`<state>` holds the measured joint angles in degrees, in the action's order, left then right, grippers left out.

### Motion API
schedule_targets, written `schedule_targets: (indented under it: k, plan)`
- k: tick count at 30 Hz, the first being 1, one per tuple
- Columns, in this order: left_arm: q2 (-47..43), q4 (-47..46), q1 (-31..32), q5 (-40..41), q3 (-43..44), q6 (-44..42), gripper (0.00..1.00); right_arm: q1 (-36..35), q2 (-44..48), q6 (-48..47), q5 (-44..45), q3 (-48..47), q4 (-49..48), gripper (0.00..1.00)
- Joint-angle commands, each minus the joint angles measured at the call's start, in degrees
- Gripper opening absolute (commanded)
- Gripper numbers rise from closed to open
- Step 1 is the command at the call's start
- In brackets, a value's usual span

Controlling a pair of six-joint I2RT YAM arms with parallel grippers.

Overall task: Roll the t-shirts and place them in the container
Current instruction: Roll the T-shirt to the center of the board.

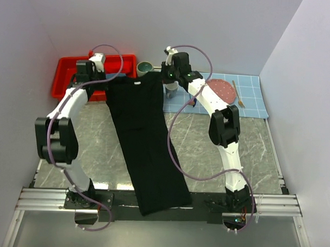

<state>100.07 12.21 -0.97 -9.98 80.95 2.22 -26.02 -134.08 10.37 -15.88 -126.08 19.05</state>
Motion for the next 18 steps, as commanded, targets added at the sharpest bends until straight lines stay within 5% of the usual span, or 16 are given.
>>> schedule_targets:
  k: [1, 6, 9, 11, 14, 18]
  plan:
    - [7.04, -6.66, -2.45, 4.44, 7.99, -1.16, 0.04, 0.09, -4.78, 0.35, 4.27, -5.05, -7.61, 0.0]
    - [13.74, -7.99, -2.19, 4.97, 15.73, -1.6, 0.09, 0.09, -9.35, 0.44, 7.34, -6.81, -13.59, 0.07]
    - [15.68, -8.95, -1.84, 7.06, 16.79, -1.52, 0.25, 0.35, -10.85, 1.4, 9.64, -7.25, -16.14, 0.35]
    - [16.12, -9.48, -1.75, 8.48, 16.61, -0.73, 0.51, 0.62, -11.11, 1.76, 9.64, -7.68, -17.11, 0.55]
    - [14.9, -8.96, -1.75, 11.54, 16.61, 0.85, 0.72, 1.41, -9.63, 2.29, 8.68, -8.65, -17.12, 0.63]
    - [9.19, -5.63, -2.1, 11.56, 15.82, 2.18, 0.8, 2.38, -3.83, 2.37, 4.3, -5.5, -18.61, 0.68]
